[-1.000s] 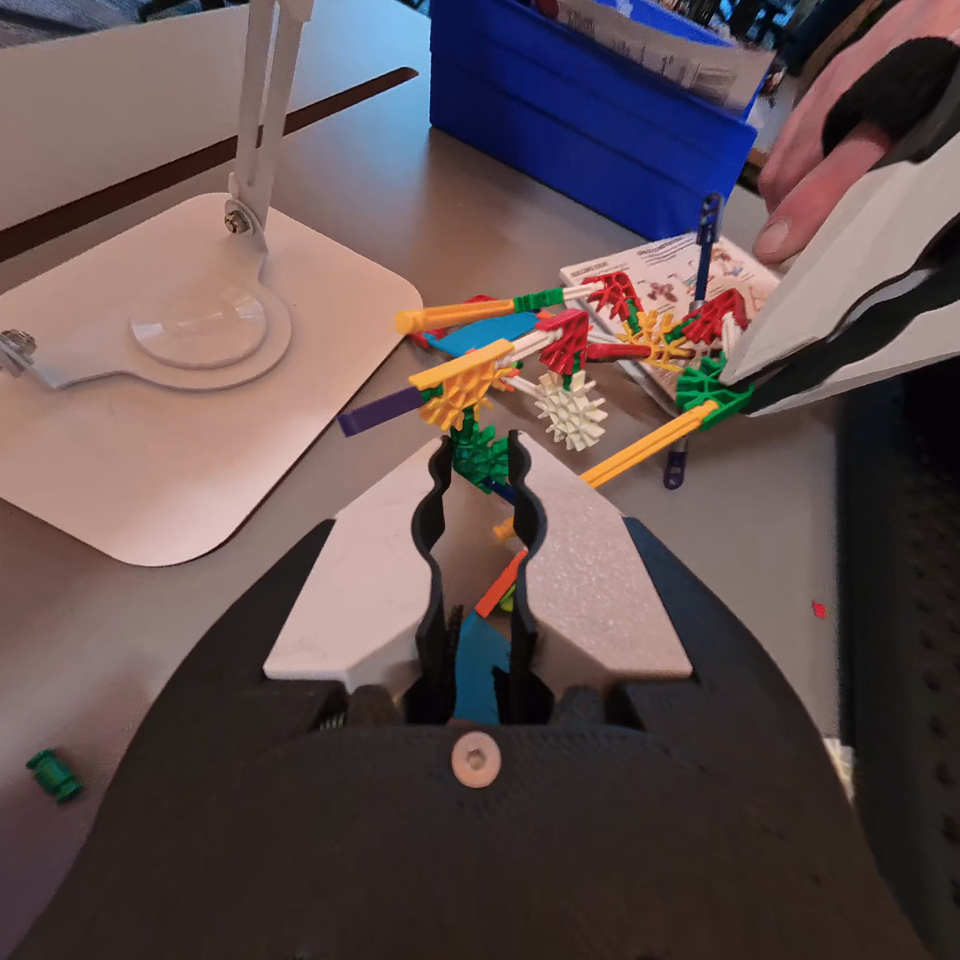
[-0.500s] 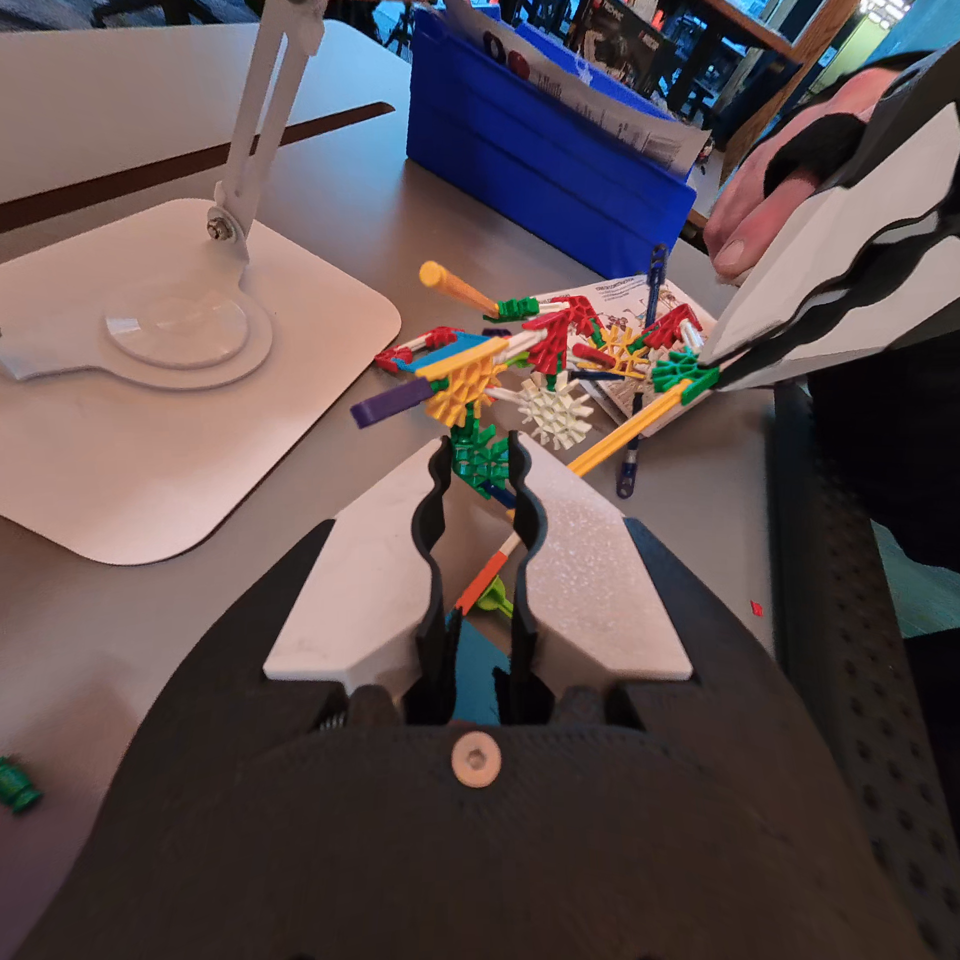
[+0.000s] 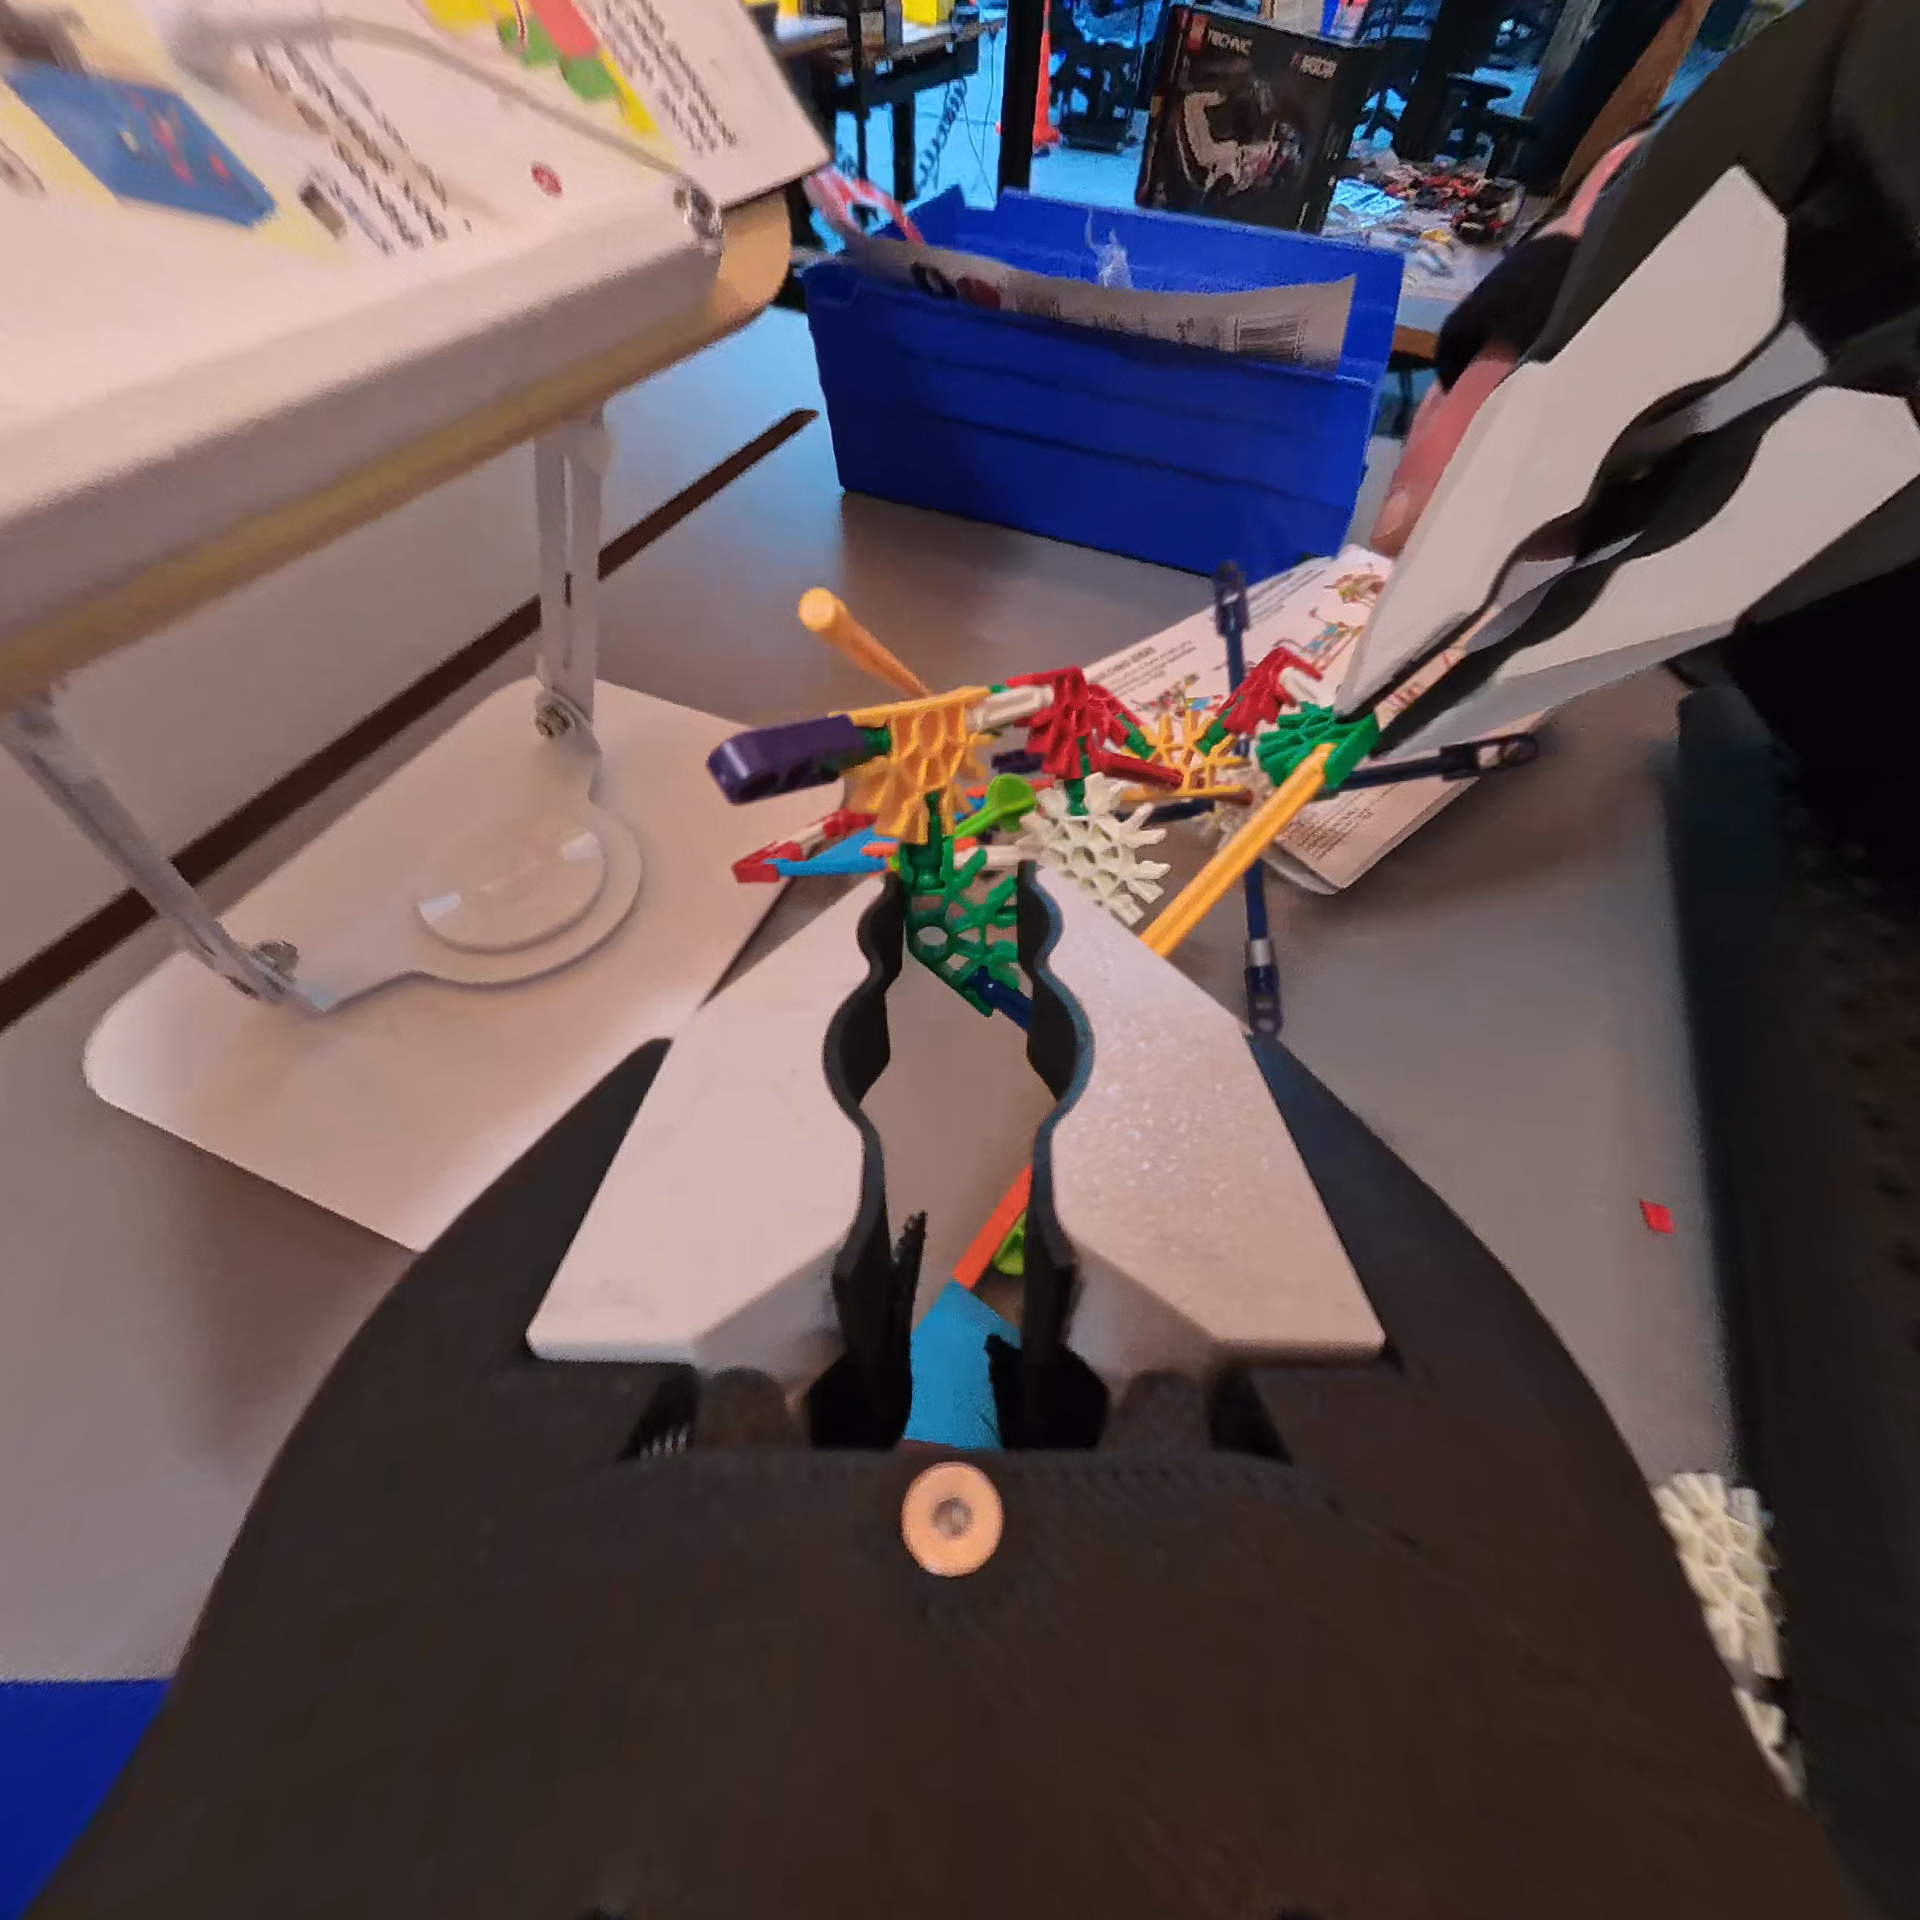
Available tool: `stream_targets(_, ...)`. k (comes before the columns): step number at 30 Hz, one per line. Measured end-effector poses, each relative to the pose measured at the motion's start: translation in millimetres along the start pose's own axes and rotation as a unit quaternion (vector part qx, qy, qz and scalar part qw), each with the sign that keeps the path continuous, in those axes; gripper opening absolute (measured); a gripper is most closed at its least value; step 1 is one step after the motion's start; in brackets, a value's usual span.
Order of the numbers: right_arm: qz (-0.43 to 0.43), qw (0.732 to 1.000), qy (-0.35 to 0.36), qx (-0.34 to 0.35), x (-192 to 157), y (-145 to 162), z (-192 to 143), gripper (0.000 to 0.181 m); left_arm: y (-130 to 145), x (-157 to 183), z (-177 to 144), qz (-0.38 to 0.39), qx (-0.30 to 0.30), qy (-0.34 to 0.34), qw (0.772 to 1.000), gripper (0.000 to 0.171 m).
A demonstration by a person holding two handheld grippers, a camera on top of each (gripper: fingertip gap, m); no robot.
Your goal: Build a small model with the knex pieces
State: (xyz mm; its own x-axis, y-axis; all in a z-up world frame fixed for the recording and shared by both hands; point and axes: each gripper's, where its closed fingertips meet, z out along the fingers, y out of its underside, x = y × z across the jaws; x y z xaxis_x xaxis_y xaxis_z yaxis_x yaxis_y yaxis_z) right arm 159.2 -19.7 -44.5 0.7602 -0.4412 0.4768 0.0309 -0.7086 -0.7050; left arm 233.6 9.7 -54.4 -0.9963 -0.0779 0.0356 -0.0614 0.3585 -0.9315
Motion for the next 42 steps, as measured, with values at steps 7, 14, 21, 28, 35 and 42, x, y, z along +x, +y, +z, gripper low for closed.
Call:
stream_targets(7, 0.004, 1.000, -0.001, 0.001, -0.7, 4.8, -3.3, 0.003, -14.9, 3.4, -8.4, 0.051, 0.023, -0.022, 0.998, 0.018)
stream_targets(14, 0.017, 0.999, 0.027, -0.033, 6.3, 25.9, -9.6, 0.003, -30.2, 17.4, -10.1, 0.078, 0.009, -0.037, 0.996, 0.018)
stream_targets(21, 0.033, 0.997, 0.058, -0.043, 4.3, 31.4, -15.9, 0.027, -43.2, 25.9, 9.4, 0.106, -0.031, -0.057, 0.992, 0.018)
stream_targets(28, 0.058, 0.986, 0.131, -0.083, 22.6, 57.1, -20.5, 0.005, -51.8, 25.3, 21.3, 0.127, -0.049, -0.052, 0.989, 0.018)
stream_targets(35, 0.136, 0.982, 0.122, -0.046, 30.2, 67.6, -22.2, 0.004, -54.2, 32.0, 22.6, 0.170, -0.079, -0.068, 0.980, 0.018)
stream_targets(42, 0.317, 0.943, 0.098, 0.004, 35.5, 78.4, -19.7, 0.003, -56.9, 35.8, 29.2, 0.231, -0.075, -0.054, 0.969, 0.018)
